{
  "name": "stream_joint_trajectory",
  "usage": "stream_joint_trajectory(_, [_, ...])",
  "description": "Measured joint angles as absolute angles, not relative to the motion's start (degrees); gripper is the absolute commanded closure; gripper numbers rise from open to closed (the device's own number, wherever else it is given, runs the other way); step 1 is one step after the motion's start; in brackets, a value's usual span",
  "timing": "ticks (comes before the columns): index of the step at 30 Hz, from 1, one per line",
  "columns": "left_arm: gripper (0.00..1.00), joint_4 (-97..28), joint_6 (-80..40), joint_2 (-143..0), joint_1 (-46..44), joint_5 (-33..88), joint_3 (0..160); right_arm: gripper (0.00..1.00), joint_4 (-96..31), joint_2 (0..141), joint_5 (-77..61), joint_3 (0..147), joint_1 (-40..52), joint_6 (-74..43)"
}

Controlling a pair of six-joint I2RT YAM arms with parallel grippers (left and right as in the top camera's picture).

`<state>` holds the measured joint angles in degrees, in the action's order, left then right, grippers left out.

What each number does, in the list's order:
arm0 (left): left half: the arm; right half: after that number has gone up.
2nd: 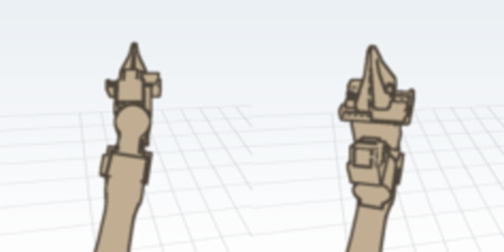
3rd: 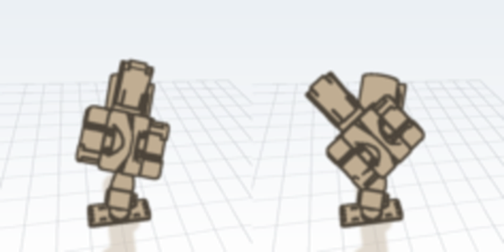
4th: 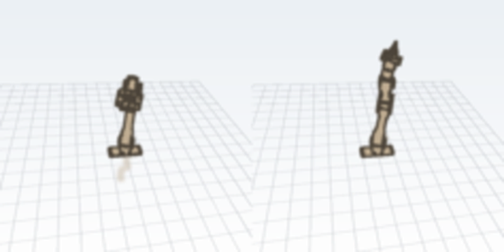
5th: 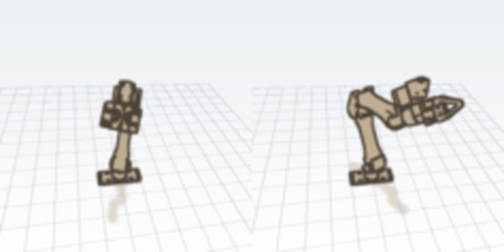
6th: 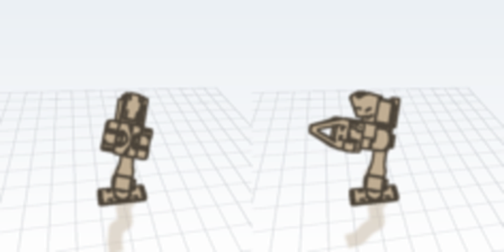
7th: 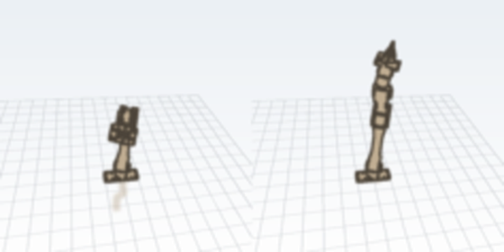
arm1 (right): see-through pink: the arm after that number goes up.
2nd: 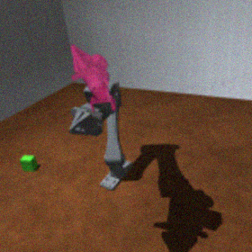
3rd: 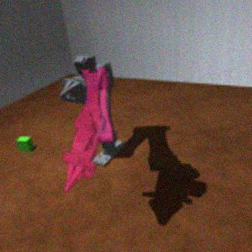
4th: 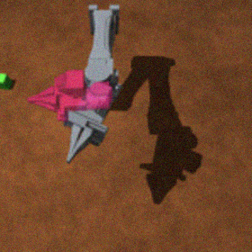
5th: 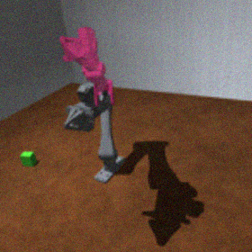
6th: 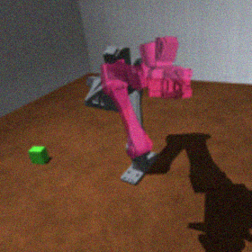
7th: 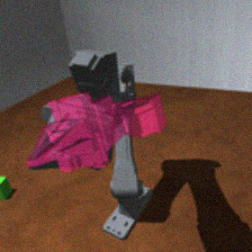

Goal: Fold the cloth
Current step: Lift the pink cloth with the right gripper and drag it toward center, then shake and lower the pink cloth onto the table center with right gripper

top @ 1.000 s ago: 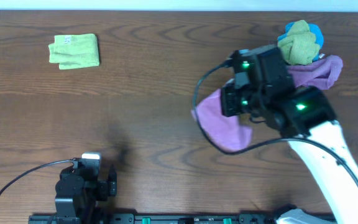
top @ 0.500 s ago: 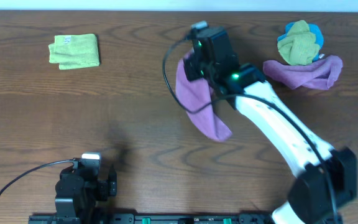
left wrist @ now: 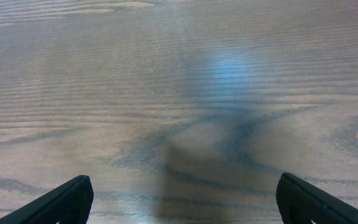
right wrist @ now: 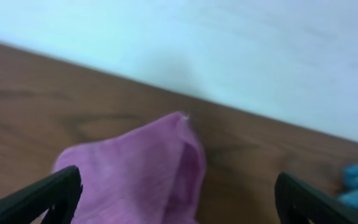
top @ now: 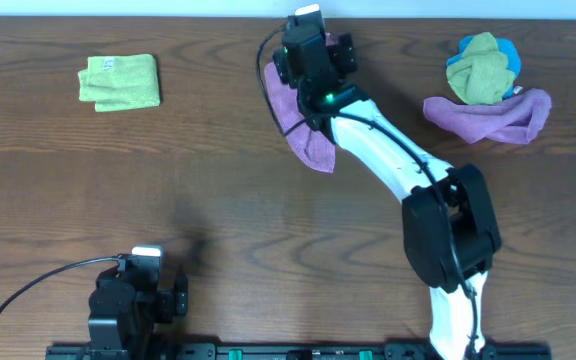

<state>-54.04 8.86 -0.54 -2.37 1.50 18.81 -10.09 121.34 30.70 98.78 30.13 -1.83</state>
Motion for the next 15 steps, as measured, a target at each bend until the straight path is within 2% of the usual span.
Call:
stream_joint_trajectory(7, [0.05, -54.02, 8.86, -0.54, -2.37, 1.50, 18.81, 0.01, -29.41, 116.79, 30.57, 104.71, 29.36, -2.33])
stream_joint_trajectory(11, [0.05, -54.02, 8.86, -0.54, -2.37, 1.50, 18.81, 0.06, -37.10, 116.25, 19.29, 105.12, 24.84, -2.52])
stream_joint_trajectory(15, [0.05, -54.02, 8.86, -0.54, -2.37, 1.50, 18.81, 0.07, -37.58, 116.79, 8.93, 105.10, 18.76, -2.50])
